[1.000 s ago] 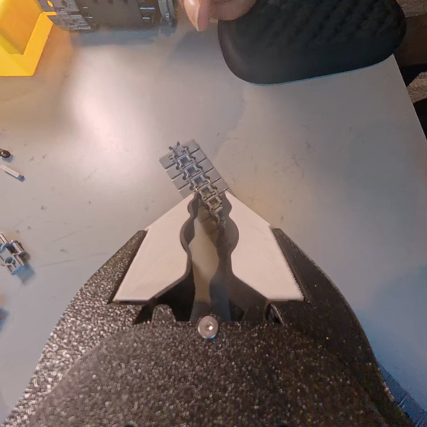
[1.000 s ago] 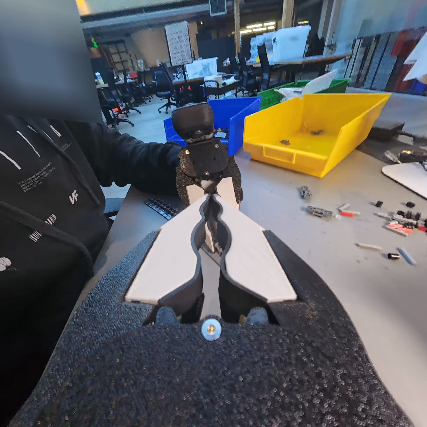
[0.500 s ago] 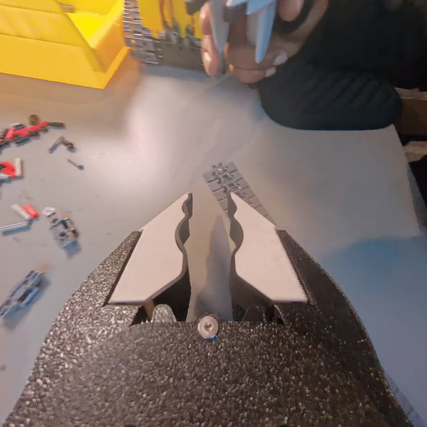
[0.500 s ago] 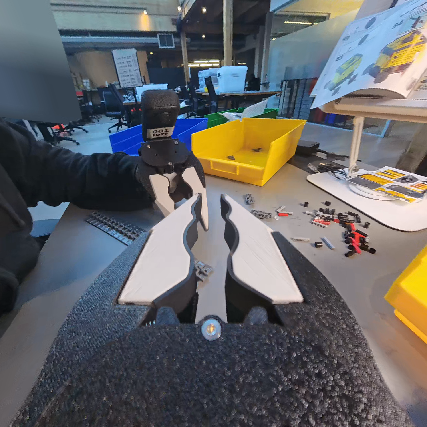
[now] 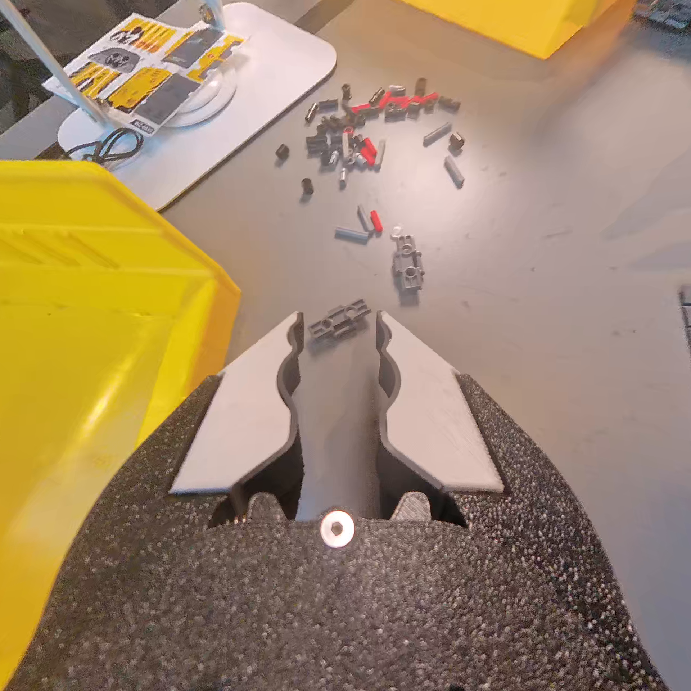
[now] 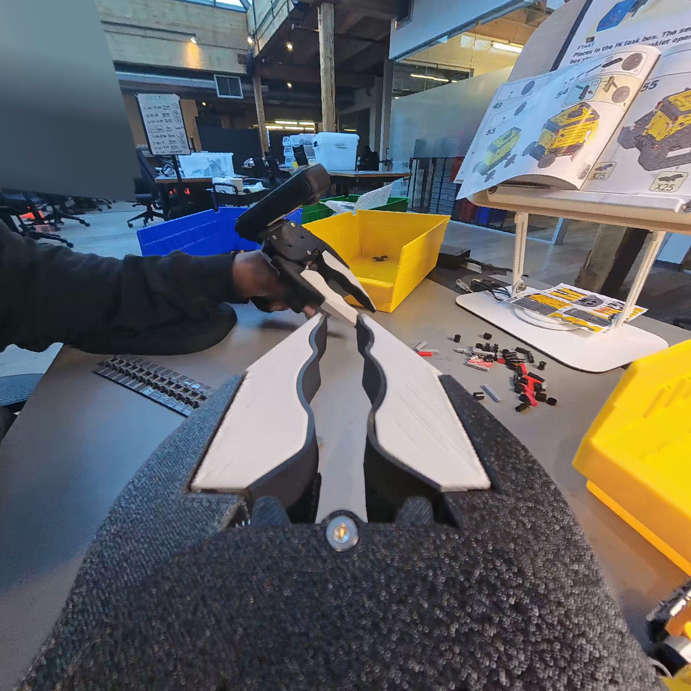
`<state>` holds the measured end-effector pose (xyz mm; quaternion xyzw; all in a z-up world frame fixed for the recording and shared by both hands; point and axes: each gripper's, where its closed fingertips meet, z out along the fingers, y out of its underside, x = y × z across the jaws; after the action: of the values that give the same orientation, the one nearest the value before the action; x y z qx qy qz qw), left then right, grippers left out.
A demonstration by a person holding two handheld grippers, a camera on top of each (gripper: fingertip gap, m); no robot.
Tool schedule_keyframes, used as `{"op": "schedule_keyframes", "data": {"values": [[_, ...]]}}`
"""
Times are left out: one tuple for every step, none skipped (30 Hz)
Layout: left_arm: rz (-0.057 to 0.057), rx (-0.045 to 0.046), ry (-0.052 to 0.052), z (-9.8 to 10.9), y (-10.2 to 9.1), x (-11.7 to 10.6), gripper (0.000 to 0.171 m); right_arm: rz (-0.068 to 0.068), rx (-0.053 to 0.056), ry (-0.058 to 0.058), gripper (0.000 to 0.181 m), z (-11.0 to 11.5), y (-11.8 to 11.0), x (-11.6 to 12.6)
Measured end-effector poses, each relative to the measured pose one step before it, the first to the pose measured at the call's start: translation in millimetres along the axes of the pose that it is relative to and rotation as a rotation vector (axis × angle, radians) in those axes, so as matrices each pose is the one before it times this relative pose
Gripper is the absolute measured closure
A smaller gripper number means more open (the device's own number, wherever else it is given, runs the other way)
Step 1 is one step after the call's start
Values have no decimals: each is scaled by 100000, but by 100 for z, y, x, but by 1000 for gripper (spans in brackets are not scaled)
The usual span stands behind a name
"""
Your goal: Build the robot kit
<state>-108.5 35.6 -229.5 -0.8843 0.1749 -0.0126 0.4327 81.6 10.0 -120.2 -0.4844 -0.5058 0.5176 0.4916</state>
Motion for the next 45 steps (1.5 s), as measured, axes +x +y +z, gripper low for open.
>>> {"op": "schedule_keyframes", "data": {"values": [[-76, -2382, 38, 198, 389, -338, 131, -926, -483, 0, 166, 55, 60, -111], [-519, -1885, 474, 316, 318, -226, 128, -734, -629, -259, 166, 82, 89, -119], [-161, -667, 954, 340, 190, -84, 128, -552, -742, -312, 166, 83, 113, -108], [568, -1196, 2435, 353, 274, 199, 128, -491, -643, -99, 166, 70, 98, -73], [907, -1277, 1897, 276, 284, 137, 129, -385, -407, -42, 166, 45, 65, -45], [-302, 1793, 1990, 15, -227, 138, 136, -187, -156, 37, 166, 21, 30, -20], [396, -1291, 2778, 45, 224, 262, 142, -50, 120, 111, 166, -21, -17, 7], [451, 364, 1086, -53, -27, 52, 143, 88, 203, 177, 166, -27, -38, 37], [942, -390, 330, -66, 101, 18, 143, 224, 177, 269, 166, -30, -13, 69], [814, -508, 118, -107, 86, 85, 143, 363, 103, 198, 166, -16, -12, 71], [1457, -631, 478, -168, 98, 225, 143, 355, 39, 213, 166, -20, 6, 74], [1669, -369, 1319, -212, 85, 402, 143, 95, 91, 215, 166, -14, -12, 42], [366, 844, 1605, -255, -49, 449, 143, -183, 68, 152, 166, -4, -20, 4], [-1450, 2478, 2318, -327, -303, 530, 143, -452, -197, 151, 166, 19, 16, -26], [-3037, 3878, 5856, -402, -576, 1030, 143, -879, -550, 175, 166, 57, 72, -60], [-3741, 5444, 8265, -489, -895, 1435, 143, -1420, -1117, 157, 166, 139, 145, -99], [-3089, 7130, 10324, -537, -1202, 1844, 143, -2071, -1668, -310, 166, 214, 228, -234], [-3510, 8005, 11626, -486, -1407, 2100, 143, -2865, -2086, -1036, 166, 320, 290, -393], [-4961, 7753, 11841, -292, -1400, 2119, 143, -4156, -1654, -1257, 165, 395, 219, -478], [-5594, 6512, 11776, -7, -1139, 2024, 143, -4662, -843, -1441, 164, 457, 103, -538], [-5059, 4673, 10693, 252, -720, 1771, 143, -3698, -787, -2225, 162, 500, 23, -636], [-4047, 3207, 8731, 437, -366, 1381, 143, -2297, -255, -2187, 160, 501, -112, -577], [-3818, 1410, 7328, 557, 3, 1074, 143, -1547, 552, -2321, 156, 444, -261, -580], [-3878, -347, 7008, 599, 338, 930, 144, -1252, 822, -2228, 154, 369, -297, -560], [-3451, -253, 6038, 572, 335, 735, 144, -1208, 996, -2212, 153, 290, -315, -560], [-2858, 191, 4752, 510, 270, 527, 144, -822, 1065, -2077, 152, 211, -292, -547], [-2734, -203, 3929, 428, 271, 384, 143, -166, 1128, -2114, 152, 157, -278, -530], [-2269, -579, 3034, 346, 281, 262, 144, 588, 1396, -2177, 152, 97, -271, -494], [-1719, -588, 1574, 286, 247, 71, 144, 1132, 1670, -1460, 153, 43, -307, -335], [-1404, -964, 1134, 247, 291, 8, 144, 1063, 1751, -941, 153, -19, -316, -194], [-1046, -1076, 591, 187, 304, -42, 144, 862, 1501, -432, 154, -39, -280, -59], [-721, -698, 314, 148, 228, -42, 144, 601, 999, -404, 160, -65, -180, -33], [-525, -453, 550, 81, 155, -2, 144, 636, 460, -964, 168, -75, -57, -75], [-375, 159, 91, 3, 19, -18, 144, 1538, -156, -829, 169, -56, 84, 5], [19, 709, -1101, -84, -101, -174, 144, 2895, -33, 32, 169, -44, 118, 204], [336, 1025, -1190, -166, -187, -173, 149, 4139, 1900, -107, 170, -148, -164, 250], [1279, 2073, -472, -225, -340, 9, 153, 5388, 3578, -766, 173, -276, -484, 222], [1146, 2563, -690, -205, -458, 63, 153, 6309, 4037, -469, 173, -265, -610, 302], [2049, 1591, -2369, -117, -313, -138, 152, 6408, 3234, 805, 173, -172, -483, 463], [3867, 368, -4011, 9, -115, -316, 150, 5632, 2124, 599, 173, -50, -265, 375], [5010, -229, -3849, 145, -6, -209, 150, 4815, 2244, -373, 173, 7, -243, 144], [4725, -250, -1943, 238, -33, 123, 150, 4463, 2480, -1103, 173, 50, -267, -31], [3810, 679, -1428, 266, -204, 185, 150, 4411, 2072, -1406, 173, 102, -188, -114], [3074, 1803, -1291, 191, -381, 139, 151, 3975, 1528, -1238, 173, 143, -83, -91], [1889, 2009, -147, 92, -405, 240, 153, 2960, 1381, -563, 173, 81, -57, 33]]}}
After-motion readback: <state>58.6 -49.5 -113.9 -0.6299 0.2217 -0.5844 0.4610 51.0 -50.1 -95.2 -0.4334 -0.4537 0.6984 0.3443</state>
